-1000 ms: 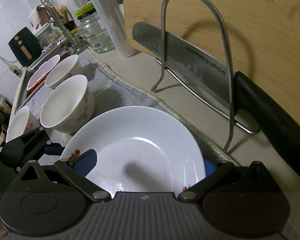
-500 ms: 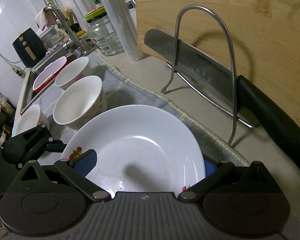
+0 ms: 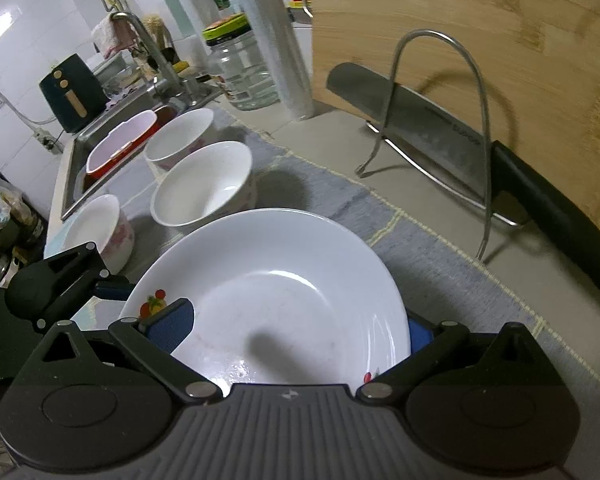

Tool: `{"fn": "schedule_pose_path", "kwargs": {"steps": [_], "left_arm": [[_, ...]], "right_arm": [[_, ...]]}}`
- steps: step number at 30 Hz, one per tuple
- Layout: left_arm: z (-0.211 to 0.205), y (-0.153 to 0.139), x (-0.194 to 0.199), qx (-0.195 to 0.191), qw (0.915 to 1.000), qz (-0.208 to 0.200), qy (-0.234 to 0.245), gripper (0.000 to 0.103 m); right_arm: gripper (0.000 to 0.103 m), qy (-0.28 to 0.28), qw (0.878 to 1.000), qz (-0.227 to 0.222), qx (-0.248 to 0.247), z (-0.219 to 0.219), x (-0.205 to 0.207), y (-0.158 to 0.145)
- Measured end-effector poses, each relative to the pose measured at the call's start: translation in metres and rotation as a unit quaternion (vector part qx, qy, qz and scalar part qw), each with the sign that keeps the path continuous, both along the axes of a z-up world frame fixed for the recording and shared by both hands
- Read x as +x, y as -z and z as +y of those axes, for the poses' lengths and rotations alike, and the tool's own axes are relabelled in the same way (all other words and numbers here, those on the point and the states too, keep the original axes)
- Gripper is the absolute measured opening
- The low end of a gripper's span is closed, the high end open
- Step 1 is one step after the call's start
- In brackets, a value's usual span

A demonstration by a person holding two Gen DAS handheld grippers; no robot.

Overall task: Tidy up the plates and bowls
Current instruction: 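Lift the small plate with the right tool and carry it toward the plate stack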

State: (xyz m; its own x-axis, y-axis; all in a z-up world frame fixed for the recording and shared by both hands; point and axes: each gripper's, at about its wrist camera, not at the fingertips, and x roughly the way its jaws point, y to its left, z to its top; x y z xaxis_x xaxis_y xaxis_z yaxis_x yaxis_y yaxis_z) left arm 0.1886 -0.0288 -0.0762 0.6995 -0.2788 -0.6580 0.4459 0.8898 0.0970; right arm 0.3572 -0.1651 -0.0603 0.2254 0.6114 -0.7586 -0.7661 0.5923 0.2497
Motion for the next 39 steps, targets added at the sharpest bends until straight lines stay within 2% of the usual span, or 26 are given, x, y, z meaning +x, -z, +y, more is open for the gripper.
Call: {"fn": "schedule_pose_path", "kwargs": {"steps": [14,39], "left_arm": [[-0.005,-0.013,-0.037,0.003,1.0,0.002,-0.003,0.103],[-0.055,-0.025,-0.077,0.002,0.9988,0.01,0.048,0.103]], "right_arm": [[0.103,-0.009,1.0,-0.012,0.011,-0.009,-0.046,-0.015],[0.103,0.045,0.999,-0.022,0.02,-0.076,-0.104,-0.024]]}}
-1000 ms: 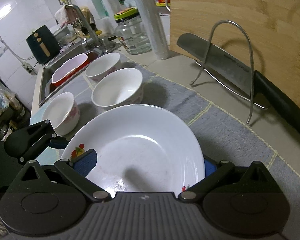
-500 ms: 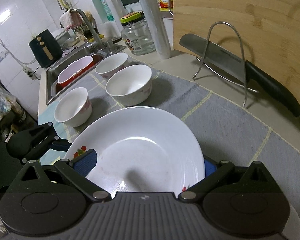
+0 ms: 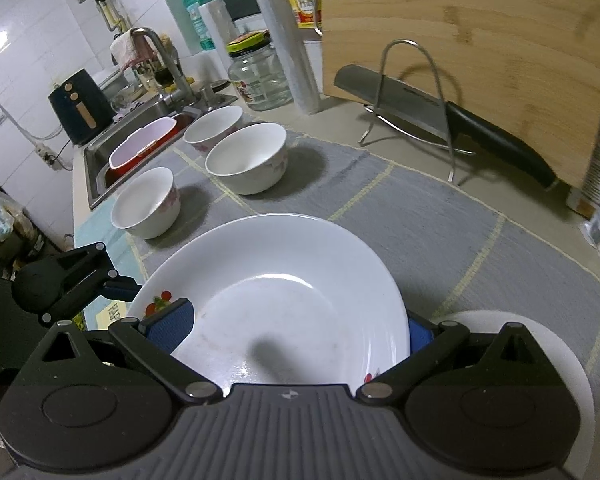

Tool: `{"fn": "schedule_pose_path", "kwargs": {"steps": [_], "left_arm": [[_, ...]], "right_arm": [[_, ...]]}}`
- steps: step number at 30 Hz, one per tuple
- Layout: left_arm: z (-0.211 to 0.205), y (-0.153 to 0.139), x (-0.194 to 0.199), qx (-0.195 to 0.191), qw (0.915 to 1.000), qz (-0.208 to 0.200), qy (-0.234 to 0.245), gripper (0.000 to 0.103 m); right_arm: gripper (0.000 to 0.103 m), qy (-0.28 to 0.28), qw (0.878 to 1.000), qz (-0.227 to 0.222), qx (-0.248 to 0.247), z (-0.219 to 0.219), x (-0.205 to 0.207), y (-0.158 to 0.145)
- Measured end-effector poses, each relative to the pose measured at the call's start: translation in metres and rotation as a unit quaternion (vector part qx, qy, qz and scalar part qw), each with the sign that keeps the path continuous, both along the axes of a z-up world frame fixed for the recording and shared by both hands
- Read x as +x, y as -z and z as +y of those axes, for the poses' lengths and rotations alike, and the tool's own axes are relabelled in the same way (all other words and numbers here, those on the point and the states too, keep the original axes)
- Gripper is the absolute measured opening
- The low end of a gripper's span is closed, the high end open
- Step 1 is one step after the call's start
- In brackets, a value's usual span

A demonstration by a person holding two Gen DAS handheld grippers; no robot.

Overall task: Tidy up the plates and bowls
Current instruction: 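Lift the small plate with the right tool and carry it toward the plate stack, then lower the small plate onto the plate stack and open the right tool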

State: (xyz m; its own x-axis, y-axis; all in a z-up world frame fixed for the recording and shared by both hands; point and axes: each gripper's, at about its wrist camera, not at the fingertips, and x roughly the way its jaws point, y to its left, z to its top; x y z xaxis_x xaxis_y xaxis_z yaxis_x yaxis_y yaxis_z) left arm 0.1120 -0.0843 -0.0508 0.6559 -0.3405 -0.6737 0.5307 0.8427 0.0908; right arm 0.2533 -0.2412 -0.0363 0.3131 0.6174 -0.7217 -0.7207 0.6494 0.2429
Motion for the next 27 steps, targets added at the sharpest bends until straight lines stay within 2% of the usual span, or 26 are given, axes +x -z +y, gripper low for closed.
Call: {"fn": "schedule_pose_path", "kwargs": {"steps": [27], "left_arm": [[-0.08,0.004,0.028,0.0,0.9935,-0.004,0.113,0.103]], "right_arm": [[0.103,0.112,0.994,-0.008,-0.001,-0.102,-0.014,0.002]]}}
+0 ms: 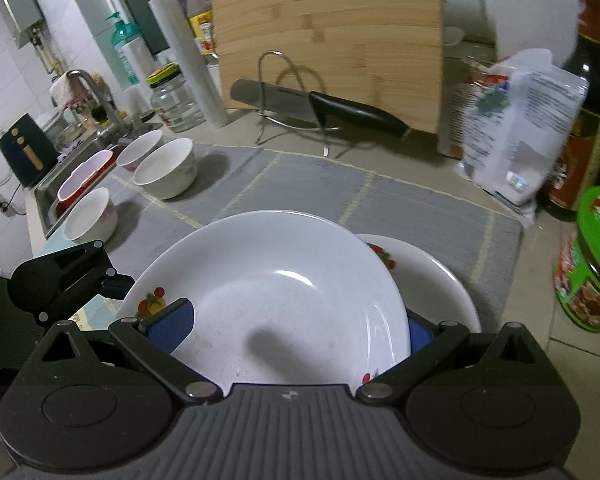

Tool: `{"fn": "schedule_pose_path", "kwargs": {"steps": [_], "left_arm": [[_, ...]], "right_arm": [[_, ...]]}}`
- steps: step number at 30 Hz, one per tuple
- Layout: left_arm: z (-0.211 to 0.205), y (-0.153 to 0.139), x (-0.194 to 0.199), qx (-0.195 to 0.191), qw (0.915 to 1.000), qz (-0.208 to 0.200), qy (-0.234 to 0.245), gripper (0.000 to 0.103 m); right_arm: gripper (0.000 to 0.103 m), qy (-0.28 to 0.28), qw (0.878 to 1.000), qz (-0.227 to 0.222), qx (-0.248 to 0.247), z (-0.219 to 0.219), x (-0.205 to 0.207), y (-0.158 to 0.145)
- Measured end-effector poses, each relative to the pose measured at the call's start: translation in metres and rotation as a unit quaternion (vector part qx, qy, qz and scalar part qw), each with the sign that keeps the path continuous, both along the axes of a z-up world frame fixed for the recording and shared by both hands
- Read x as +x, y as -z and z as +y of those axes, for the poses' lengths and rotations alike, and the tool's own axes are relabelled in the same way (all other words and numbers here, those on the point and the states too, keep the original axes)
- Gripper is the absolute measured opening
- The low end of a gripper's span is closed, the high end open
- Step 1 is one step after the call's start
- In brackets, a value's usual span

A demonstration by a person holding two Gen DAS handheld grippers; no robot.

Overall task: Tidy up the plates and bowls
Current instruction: 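Lower the small plate onto the plate stack and open the right tool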

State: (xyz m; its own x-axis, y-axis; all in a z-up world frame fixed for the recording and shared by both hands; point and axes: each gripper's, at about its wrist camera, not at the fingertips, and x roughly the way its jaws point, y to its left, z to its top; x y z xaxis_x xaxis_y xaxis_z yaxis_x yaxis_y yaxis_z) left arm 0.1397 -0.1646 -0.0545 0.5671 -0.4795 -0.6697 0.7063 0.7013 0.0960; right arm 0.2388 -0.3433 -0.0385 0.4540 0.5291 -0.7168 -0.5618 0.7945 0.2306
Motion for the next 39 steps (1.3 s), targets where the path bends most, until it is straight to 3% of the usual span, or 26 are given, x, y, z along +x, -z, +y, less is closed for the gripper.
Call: {"fn": "schedule_pose_path", "kwargs": {"steps": [13,25,39], "left_arm": [[-0.016,0.007,0.016,-0.001,0.9995,0.012,0.029,0.103],[-0.017,0.015,0.023,0.009,0.9992,0.031,0.026,0.103],[-0.023,0.017,0.028,0.029,0.9989,0.024,0.029,0.103]], "right_arm": [[0.103,0.032,0.999,0.007,-0.005,-0.025,0.003,0.009],[0.103,0.032,0.999,0.018,-0.014,-0.026,0.011,0.023],[0.103,0.04,0.999,0.025,-0.021,-0.027,0.017,0.032]]}}
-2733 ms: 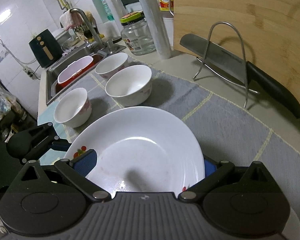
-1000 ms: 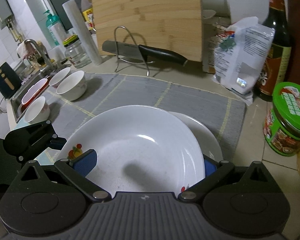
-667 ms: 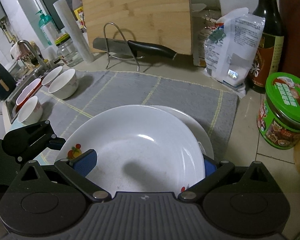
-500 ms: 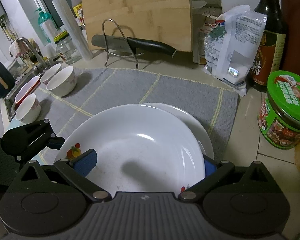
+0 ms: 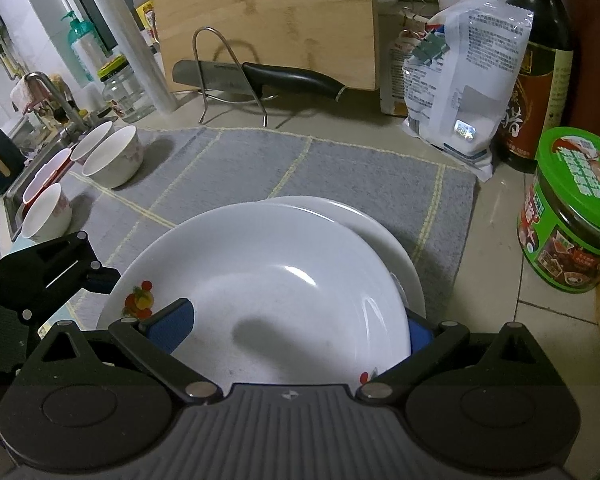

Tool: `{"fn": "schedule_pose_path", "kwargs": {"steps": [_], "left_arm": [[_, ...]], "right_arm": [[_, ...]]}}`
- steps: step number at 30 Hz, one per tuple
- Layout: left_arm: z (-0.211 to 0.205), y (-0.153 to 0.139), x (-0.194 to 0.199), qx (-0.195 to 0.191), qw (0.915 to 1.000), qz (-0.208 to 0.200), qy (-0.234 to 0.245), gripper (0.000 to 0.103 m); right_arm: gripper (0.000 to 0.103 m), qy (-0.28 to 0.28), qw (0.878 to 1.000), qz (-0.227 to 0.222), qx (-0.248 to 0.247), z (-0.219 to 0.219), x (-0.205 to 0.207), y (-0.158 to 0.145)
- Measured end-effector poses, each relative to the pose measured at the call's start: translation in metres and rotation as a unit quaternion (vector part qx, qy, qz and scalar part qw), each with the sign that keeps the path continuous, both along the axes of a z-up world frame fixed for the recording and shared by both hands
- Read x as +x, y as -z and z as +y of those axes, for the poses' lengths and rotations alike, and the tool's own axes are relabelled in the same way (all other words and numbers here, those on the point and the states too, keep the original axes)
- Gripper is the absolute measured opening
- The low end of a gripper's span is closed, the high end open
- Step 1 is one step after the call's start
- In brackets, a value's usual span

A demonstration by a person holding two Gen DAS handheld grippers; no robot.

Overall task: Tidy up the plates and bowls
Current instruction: 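Lower the small plate onto the plate stack and open the right tool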

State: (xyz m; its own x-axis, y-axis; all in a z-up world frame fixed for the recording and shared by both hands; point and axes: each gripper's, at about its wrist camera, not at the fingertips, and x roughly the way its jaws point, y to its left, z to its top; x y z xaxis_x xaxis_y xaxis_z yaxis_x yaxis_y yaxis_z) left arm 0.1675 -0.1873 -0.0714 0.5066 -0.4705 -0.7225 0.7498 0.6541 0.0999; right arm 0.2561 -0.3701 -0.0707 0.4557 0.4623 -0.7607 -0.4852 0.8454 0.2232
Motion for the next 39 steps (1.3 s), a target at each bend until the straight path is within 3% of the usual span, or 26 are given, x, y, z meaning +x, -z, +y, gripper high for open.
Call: {"fn": "schedule_pose_path", "kwargs": {"steps": [28,39], "left_arm": [[-0.0043,0.0039,0.0067,0.042,0.999,-0.005,-0.013,0.103],[-0.0096,0.0005,0.0073,0.023,0.9997,-0.008,0.005,0.103]], "right_arm": [[0.103,0.005,1.0,0.005,-0.001,-0.0055,-0.002,-0.0036],[0.103,0.006,1.0,0.004,-0.006,-0.0071,-0.0043,-0.0054]]}}
